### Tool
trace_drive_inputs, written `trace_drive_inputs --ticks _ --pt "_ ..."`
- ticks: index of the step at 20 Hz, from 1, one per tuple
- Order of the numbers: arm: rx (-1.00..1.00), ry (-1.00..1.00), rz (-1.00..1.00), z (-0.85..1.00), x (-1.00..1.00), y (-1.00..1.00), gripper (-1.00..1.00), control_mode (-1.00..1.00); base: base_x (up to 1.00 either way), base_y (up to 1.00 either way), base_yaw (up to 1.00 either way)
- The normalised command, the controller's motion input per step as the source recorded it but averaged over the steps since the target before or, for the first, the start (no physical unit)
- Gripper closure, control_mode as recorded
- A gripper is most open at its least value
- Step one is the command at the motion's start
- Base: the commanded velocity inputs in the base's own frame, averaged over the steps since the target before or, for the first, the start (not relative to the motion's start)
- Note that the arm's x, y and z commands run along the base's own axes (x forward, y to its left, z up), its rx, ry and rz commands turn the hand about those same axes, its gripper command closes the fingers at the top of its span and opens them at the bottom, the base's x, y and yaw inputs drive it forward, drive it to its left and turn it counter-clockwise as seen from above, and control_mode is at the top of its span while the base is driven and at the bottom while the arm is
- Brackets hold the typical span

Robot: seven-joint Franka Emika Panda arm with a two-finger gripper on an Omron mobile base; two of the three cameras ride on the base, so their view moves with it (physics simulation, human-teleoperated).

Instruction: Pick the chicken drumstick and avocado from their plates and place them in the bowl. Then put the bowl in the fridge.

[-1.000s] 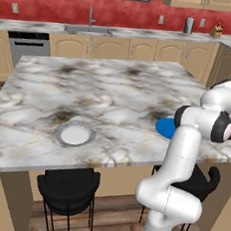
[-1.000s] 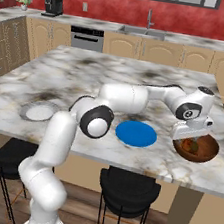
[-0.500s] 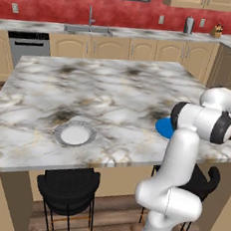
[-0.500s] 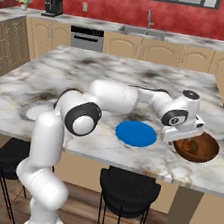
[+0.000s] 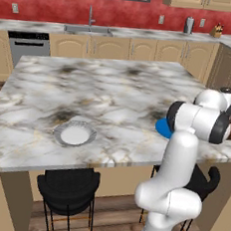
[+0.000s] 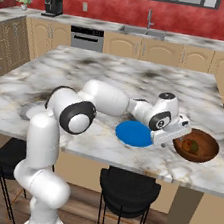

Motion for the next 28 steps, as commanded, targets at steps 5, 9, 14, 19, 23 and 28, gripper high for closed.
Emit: trace_drive_inputs --ticks 5,9,14,19,23,28 --pt "-0.02 0.13 0.0 -0.11 0.4 -0.14 -1.0 -1.0 0.0 0.0 0.0" --pt "0.0 0.08 0.0 -0.15 0.29 -0.25 -1.0 -1.0 0.0 0.0 0.0" --pt "0.0 0.02 0.0 -0.18 0.19 -0.32 -1.0 -1.0 0.0 0.0 0.0" --pt "0.0 0.01 0.0 -0.23 0.22 -0.27 -1.0 -1.0 0.0 0.0 0.0" --pt "0.0 0.0 0.0 -0.16 0.12 -0.2 -1.0 -1.0 0.0 0.0 0.0" --pt "0.03 0.0 0.0 -0.08 -0.06 -0.05 1.0 -1.0 0.0 0.0 0.0"
